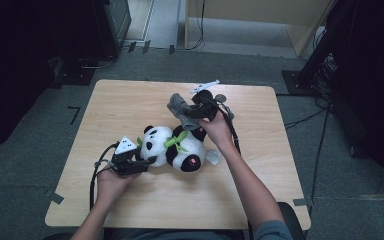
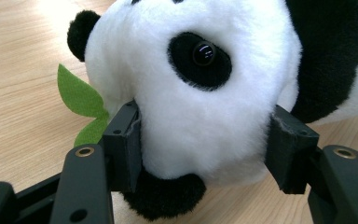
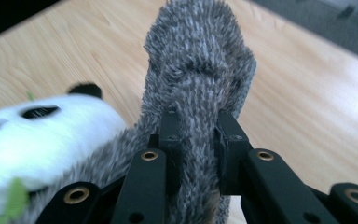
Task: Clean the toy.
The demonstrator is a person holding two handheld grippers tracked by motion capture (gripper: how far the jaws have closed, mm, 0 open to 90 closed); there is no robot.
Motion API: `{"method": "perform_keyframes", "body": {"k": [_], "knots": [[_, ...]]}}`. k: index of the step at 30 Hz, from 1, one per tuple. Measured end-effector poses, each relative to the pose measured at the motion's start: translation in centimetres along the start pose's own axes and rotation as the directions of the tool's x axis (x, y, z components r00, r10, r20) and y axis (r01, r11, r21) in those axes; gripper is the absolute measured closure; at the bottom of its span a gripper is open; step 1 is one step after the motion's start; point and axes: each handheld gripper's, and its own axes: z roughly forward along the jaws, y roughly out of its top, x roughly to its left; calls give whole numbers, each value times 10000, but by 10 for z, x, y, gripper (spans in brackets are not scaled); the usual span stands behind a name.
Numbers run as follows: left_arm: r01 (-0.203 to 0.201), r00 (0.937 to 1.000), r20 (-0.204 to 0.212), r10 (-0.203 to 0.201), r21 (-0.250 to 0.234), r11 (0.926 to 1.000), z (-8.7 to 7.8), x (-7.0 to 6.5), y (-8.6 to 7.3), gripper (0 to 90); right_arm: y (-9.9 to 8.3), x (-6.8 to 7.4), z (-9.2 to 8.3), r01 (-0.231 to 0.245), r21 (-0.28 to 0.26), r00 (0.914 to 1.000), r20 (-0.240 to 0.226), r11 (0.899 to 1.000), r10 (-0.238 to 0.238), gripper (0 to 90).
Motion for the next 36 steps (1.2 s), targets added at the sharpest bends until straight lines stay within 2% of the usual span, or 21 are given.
{"method": "perform_keyframes", "body": {"k": [4,7,11,14,20,24,27,31,34,36], "knots": [[-9,10000,17,9,-109,9999,0,0,-2,371,9,14,-15,333,-782,9989,-313,9964,-358,768],[48,10000,-1,-48,-117,9999,0,0,-2,368,15,29,-22,711,-1016,9953,-578,9923,-772,766],[-3,10000,-70,3,-66,10000,-1,-1,-1,364,20,51,-23,1159,-1362,9859,-1048,9839,-1306,764],[23,10000,-96,-23,-24,10000,-1,-3,0,362,19,64,-15,1548,-1426,9756,-1336,9776,-1740,764],[59,9999,-148,-60,-28,10000,-2,-5,0,361,10,76,16,1516,-526,9606,-2276,9870,-1596,758],[64,9999,-161,-64,-22,10000,-2,-5,0,361,5,83,31,1583,-38,9466,-2837,9874,-1528,747],[167,9997,-180,-166,49,9998,-1,-4,0,365,2,85,37,1644,137,9502,-2705,9863,-1546,739],[214,9995,-235,-213,32,9998,0,-5,1,368,1,79,39,1536,197,9570,-2520,9879,-1438,731],[336,9992,-198,-334,81,9994,0,-4,2,368,0,75,39,1510,229,9635,-2269,9883,-1419,728],[349,9992,-199,-347,110,9993,0,-4,2,369,-1,71,39,1436,315,9709,-1982,9891,-1346,729]]}}
